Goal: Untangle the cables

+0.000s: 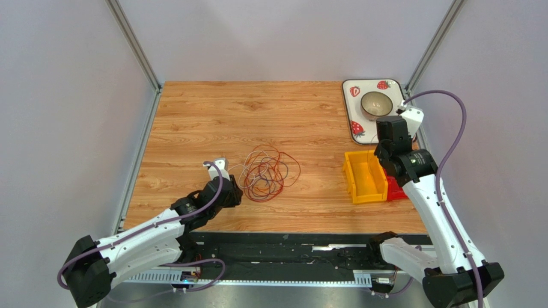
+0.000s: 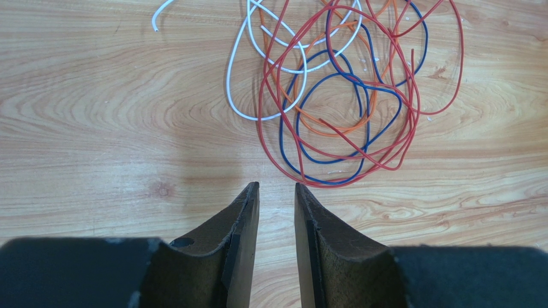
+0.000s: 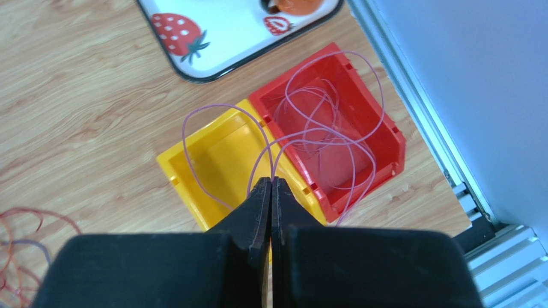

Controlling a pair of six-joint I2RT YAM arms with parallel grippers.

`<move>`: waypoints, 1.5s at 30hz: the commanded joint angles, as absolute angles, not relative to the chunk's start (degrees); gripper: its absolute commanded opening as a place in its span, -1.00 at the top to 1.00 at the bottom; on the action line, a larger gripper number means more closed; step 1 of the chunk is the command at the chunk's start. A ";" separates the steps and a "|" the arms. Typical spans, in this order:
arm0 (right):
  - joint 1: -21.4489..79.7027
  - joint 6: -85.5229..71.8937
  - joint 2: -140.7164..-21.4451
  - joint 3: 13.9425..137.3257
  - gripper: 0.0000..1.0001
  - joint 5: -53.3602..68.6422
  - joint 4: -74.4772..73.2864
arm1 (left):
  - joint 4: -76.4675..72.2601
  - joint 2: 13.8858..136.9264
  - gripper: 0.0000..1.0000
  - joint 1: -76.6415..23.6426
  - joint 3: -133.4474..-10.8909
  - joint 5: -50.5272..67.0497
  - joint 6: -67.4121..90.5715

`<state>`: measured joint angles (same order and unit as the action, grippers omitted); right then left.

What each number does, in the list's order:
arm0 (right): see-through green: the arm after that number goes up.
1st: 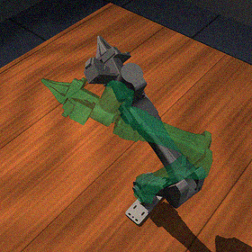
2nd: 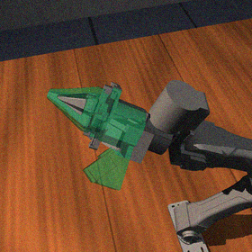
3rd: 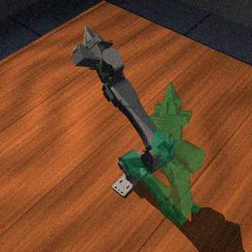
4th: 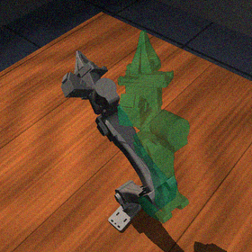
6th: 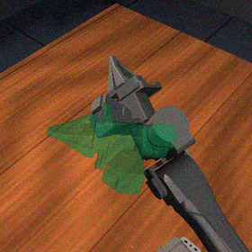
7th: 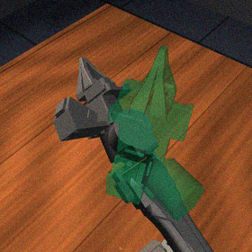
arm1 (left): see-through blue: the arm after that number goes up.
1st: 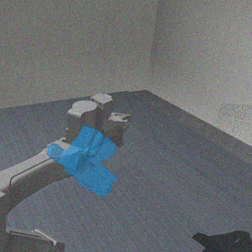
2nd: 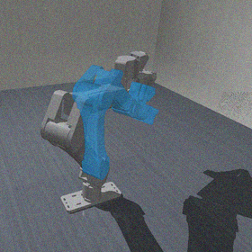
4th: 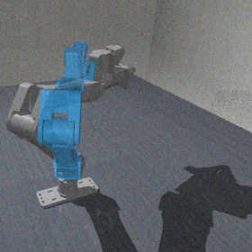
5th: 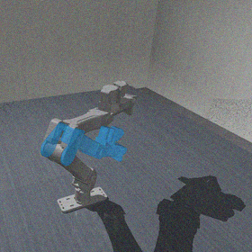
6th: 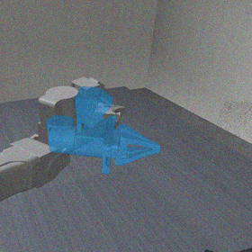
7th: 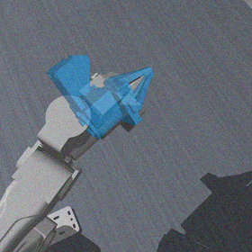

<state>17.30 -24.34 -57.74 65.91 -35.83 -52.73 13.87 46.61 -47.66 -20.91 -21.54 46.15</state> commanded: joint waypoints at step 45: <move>-30.85 -39.64 -54.32 54.93 1.00 26.89 -31.38 | 11.34 46.58 0.31 -47.90 -21.18 -21.71 45.97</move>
